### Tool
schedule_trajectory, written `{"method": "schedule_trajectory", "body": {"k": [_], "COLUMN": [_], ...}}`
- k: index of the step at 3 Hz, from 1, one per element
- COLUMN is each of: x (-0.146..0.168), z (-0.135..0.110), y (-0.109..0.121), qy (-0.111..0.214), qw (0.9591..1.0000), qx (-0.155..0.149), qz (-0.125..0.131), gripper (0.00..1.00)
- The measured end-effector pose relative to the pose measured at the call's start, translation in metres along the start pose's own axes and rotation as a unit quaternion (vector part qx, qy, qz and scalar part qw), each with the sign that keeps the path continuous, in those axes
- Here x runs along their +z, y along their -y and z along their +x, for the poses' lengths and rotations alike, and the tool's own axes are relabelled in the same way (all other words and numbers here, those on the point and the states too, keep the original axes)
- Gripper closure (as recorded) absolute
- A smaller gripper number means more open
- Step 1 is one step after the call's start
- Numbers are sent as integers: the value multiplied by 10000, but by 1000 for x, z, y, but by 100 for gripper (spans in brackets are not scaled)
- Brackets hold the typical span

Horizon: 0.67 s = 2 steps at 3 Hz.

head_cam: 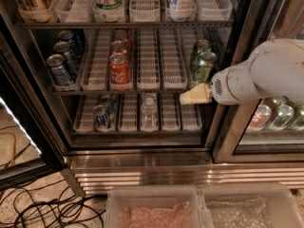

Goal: Pick green can from middle shelf of fridge

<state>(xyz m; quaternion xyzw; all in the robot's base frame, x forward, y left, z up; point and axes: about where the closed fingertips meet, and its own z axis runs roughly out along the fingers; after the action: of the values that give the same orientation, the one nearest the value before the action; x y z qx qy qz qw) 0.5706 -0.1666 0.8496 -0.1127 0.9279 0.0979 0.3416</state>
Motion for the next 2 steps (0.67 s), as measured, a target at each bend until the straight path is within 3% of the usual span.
{"method": "schedule_trajectory", "body": {"k": [2], "x": [17], "z": [-13], "y": [19], "qy": [108], "qw": [9997], "qx": [105], "qz": [211], "gripper": [22]}}
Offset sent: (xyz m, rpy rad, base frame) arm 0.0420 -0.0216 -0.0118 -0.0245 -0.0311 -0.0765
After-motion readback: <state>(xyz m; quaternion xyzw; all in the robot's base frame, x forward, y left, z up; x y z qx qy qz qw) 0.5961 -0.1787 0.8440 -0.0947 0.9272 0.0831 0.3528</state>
